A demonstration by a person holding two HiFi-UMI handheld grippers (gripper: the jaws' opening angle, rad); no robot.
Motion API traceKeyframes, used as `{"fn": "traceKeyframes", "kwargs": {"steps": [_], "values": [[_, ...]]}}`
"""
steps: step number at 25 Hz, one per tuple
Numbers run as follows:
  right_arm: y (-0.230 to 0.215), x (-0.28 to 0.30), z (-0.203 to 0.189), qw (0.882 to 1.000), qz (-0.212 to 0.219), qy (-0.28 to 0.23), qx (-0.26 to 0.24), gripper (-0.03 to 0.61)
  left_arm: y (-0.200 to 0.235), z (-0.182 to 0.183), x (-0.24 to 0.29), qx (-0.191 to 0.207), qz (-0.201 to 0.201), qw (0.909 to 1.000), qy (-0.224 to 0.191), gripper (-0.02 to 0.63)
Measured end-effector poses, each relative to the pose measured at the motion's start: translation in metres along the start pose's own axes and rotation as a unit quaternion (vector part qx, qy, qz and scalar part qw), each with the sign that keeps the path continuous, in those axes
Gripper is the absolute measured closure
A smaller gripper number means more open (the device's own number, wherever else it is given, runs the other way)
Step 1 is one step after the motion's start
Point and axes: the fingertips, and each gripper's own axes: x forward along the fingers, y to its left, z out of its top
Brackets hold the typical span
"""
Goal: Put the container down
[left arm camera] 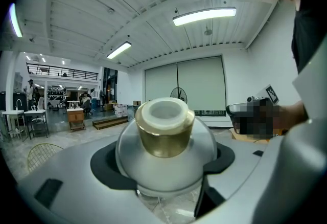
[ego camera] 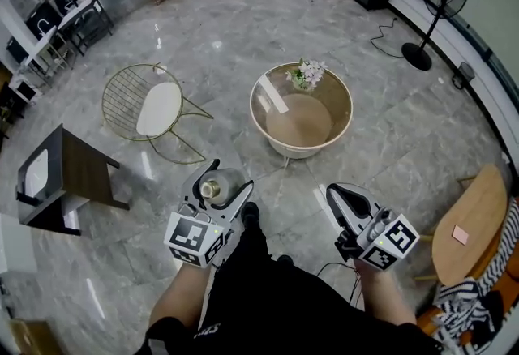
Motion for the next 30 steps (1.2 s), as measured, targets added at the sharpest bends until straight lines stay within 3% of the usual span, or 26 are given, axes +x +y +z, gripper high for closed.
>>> {"fn": "traceKeyframes", "kwargs": {"steps": [9, 20, 30], "values": [[-0.039, 0.066, 0.007, 1.0, -0.027, -0.001, -0.007, 0.563, 0.076, 0.003, 0.051, 0.002, -0.014, 0.9999, -0.003, 0.27], [-0.105, 0.207, 0.023, 0.998, -0.055, 0.003, -0.006, 0.563, 0.202, 0.011, 0.135, 0.007, -0.045, 0.999, 0.002, 0.27], [-0.128, 0.313, 0.041, 0.998, -0.055, -0.013, -0.016, 0.563, 0.294, 0.014, 0.166, 0.008, -0.071, 0.9975, -0.003, 0.27]]}}
